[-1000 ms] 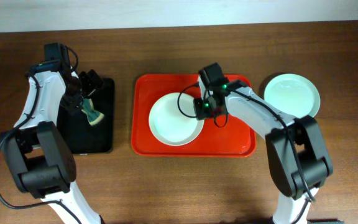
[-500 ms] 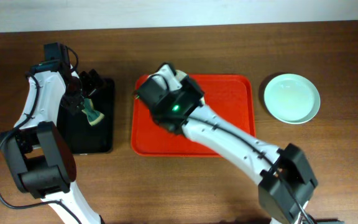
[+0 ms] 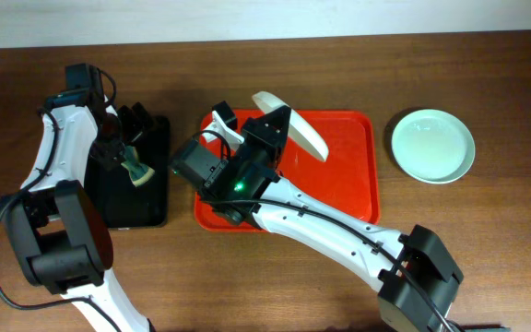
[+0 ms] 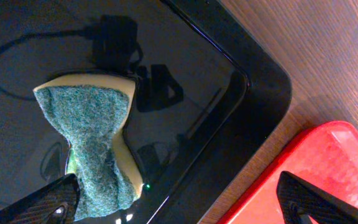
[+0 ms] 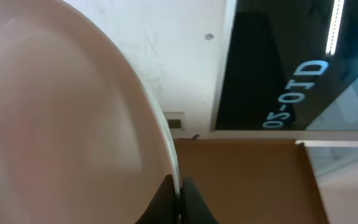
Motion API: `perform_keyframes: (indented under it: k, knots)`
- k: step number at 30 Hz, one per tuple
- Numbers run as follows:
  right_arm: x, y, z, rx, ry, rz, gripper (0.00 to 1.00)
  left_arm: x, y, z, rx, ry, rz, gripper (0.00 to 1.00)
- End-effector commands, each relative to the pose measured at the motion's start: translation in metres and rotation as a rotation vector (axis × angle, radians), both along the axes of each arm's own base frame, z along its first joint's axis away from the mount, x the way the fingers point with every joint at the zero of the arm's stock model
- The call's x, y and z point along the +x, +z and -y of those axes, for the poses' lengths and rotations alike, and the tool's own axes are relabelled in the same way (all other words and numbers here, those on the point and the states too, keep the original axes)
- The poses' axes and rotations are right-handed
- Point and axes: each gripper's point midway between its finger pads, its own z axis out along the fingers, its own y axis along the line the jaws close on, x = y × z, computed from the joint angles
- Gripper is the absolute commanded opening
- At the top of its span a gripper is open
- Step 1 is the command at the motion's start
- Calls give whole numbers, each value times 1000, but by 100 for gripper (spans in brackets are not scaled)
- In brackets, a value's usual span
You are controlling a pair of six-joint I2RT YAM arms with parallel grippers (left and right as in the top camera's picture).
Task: Clean dirty plates on tray and stack at the side
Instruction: 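Lift the plate with the right gripper and carry it right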
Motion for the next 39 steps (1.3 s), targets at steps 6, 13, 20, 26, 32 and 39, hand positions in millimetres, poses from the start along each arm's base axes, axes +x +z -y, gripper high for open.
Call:
perform_keyframes:
  k: [6,13,20,26,32,39]
  knots:
    - [10,-65,-11,462,97,-245,4,5,18,-1,-4,-2,46,99]
    - [53,-85,70,1128,-177,-267,4,5,18,0,-4,-3,46,99]
    - [61,-98,183,1802,-354,-496,4,5,18,0,-4,-3,46,99]
    - [29,-146,323,1958,-667,-277,4,5,18,0,-4,-3,46,99]
    - [-5,-190,398,2014,-805,-83,4,5,18,0,-4,-3,46,99]
    - [-6,-208,417,1994,-770,6,4,5,18,-1,-4,-1,46,99]
